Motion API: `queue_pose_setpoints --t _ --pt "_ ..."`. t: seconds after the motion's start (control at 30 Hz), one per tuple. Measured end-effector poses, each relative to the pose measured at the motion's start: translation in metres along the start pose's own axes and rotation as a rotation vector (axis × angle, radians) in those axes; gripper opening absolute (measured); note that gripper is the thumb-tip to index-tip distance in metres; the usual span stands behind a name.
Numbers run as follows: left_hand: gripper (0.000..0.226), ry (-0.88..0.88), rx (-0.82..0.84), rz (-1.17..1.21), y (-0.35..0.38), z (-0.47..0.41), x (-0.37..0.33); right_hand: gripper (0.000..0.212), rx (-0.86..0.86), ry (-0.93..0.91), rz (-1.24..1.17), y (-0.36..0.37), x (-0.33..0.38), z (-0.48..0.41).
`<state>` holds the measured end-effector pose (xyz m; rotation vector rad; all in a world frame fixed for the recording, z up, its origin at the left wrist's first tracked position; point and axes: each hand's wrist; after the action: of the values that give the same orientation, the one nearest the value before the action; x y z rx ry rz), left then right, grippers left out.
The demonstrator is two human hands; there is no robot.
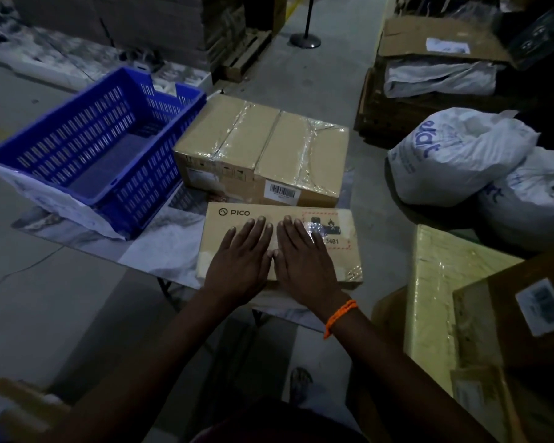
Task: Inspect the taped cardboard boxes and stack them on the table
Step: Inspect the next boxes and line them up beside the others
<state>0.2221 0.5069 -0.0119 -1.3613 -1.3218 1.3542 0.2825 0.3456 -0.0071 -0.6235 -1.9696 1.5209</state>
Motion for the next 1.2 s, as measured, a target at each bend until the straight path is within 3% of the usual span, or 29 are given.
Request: queue_pose_setpoints --t 0.33,0.57,1.03,1.1,1.2 --pt "0.071 0.051 0.109 0.029 -0.009 -0.004 0.018 0.066 0.068 -0.039 -0.065 -0.013 -0.015 0.004" --pt "0.075 -0.048 0.053 0.021 -0.012 0.01 0.044 0.072 0.046 0.135 0.026 -0.02 -0.045 0.029" --pt "0.074 -0.065 0.029 0.077 -0.008 0.009 0.041 0.077 0.033 0.158 0.012 -0.018 -0.045 0.027" --pt "0.076 -0.092 0.02 0.127 -0.007 0.011 0.041 0.078 0.038 0.209 -0.077 -0.022 -0.042 0.026" --pt "0.082 -0.235 -0.013 0.298 -0.008 0.008 0.047 0.081 -0.113 0.377 -0.194 -0.03 -0.047 0.026"
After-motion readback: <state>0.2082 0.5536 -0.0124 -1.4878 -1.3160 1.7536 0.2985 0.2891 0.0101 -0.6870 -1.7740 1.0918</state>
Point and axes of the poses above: each hand's wrist, its own z-axis away from the middle knuckle, its own y-axis out of the palm, x = y × z, and after that the axes turned 8 degrees about -y, right-handed
